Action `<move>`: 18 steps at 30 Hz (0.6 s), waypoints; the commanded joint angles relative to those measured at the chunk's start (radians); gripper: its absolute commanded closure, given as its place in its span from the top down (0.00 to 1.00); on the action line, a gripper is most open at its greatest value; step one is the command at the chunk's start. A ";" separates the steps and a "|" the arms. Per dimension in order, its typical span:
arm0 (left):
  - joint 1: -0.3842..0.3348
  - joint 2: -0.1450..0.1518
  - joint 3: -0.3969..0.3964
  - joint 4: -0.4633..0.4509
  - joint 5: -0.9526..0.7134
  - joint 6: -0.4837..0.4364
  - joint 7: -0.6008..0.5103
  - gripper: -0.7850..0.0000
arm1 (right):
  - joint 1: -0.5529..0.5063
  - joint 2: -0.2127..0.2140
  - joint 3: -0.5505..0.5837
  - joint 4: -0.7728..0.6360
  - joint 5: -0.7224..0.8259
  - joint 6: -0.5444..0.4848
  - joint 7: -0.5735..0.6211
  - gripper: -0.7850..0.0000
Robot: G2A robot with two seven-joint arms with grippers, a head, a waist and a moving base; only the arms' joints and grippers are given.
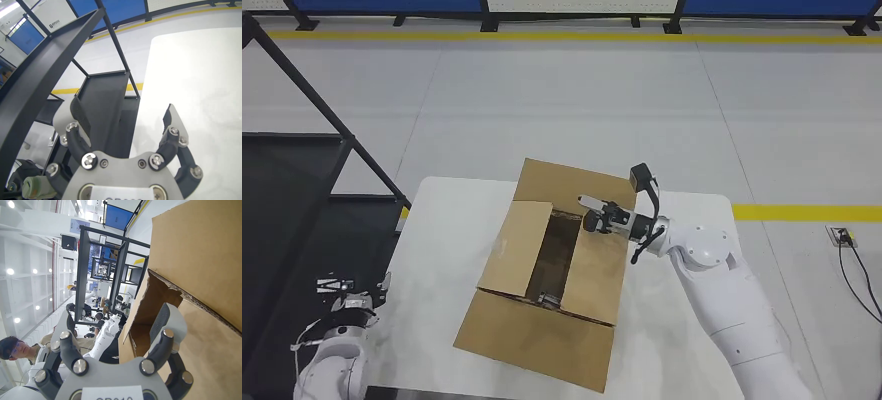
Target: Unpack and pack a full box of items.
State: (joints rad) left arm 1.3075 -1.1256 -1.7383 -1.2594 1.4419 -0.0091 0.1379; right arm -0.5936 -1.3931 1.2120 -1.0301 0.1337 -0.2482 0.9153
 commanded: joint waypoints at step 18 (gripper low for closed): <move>0.189 0.047 -0.012 -0.216 0.201 -0.614 0.219 1.00 | 0.005 0.023 0.051 0.025 0.034 -0.031 -0.027 1.00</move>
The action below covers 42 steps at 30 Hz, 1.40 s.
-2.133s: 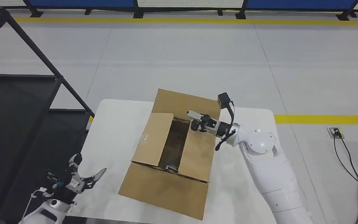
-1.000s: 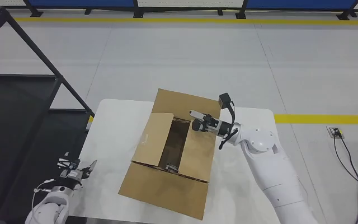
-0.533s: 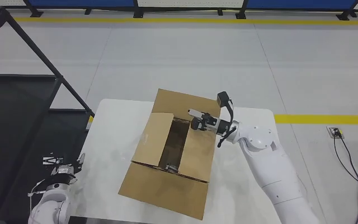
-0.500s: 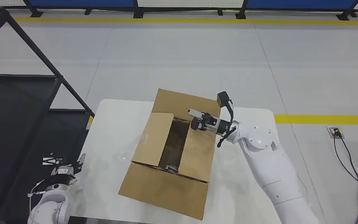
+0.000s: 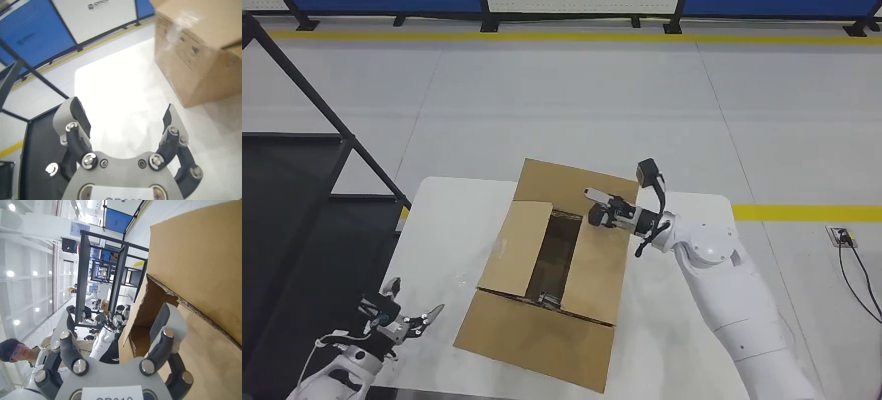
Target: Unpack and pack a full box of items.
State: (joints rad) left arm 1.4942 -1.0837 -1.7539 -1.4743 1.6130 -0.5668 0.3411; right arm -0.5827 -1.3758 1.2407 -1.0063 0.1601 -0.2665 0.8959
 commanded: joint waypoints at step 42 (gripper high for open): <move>-0.131 -0.011 0.234 -0.210 -0.142 0.181 -0.078 1.00 | 0.249 -0.006 0.029 0.566 0.054 -0.099 0.021 1.00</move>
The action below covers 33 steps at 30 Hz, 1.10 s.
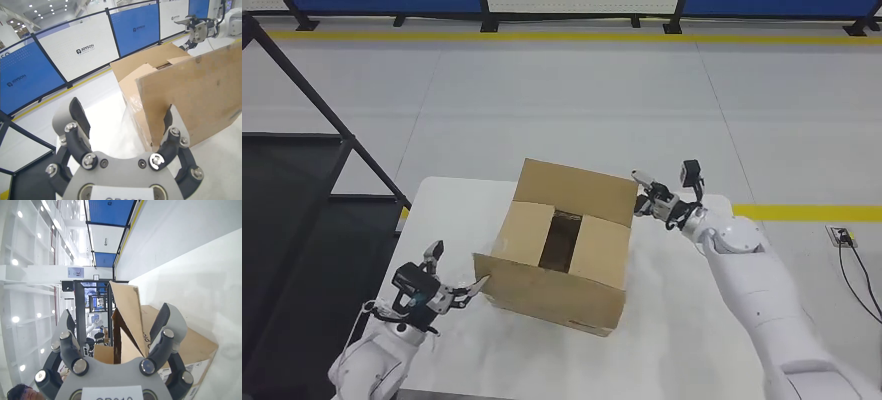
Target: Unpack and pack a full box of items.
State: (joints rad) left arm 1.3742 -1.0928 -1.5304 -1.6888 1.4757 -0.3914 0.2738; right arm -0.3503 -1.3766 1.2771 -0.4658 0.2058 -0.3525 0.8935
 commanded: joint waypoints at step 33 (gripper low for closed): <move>-0.113 -0.018 0.108 0.068 0.067 0.081 -0.077 1.00 | -0.149 0.008 -0.045 -0.366 0.166 0.250 0.398 1.00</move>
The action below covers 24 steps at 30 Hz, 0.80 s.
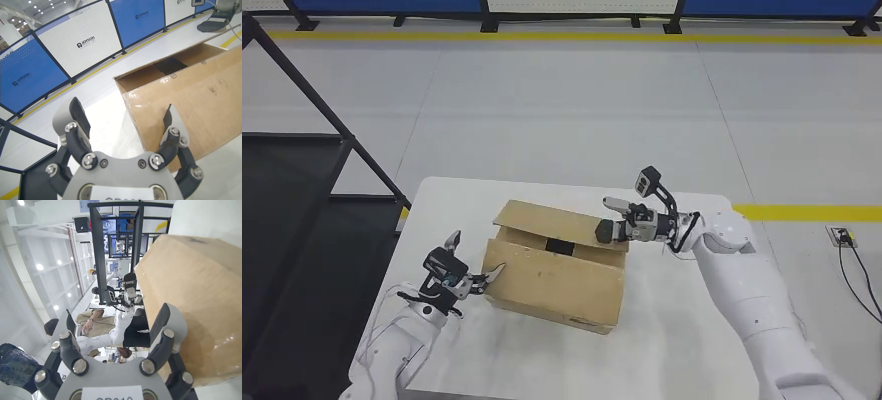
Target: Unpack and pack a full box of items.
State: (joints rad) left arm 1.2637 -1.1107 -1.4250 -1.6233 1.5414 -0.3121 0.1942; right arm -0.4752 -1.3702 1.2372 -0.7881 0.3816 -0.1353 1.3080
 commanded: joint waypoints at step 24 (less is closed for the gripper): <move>-0.030 -0.006 -0.122 0.044 -0.255 0.043 0.048 1.00 | -0.352 0.044 0.009 -0.513 -0.148 0.120 -0.357 1.00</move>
State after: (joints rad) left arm 1.2228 -1.1181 -1.5073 -1.5787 1.3473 -0.2771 0.2385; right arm -0.8216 -1.3265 1.2445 -1.2978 0.2322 0.0114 0.9571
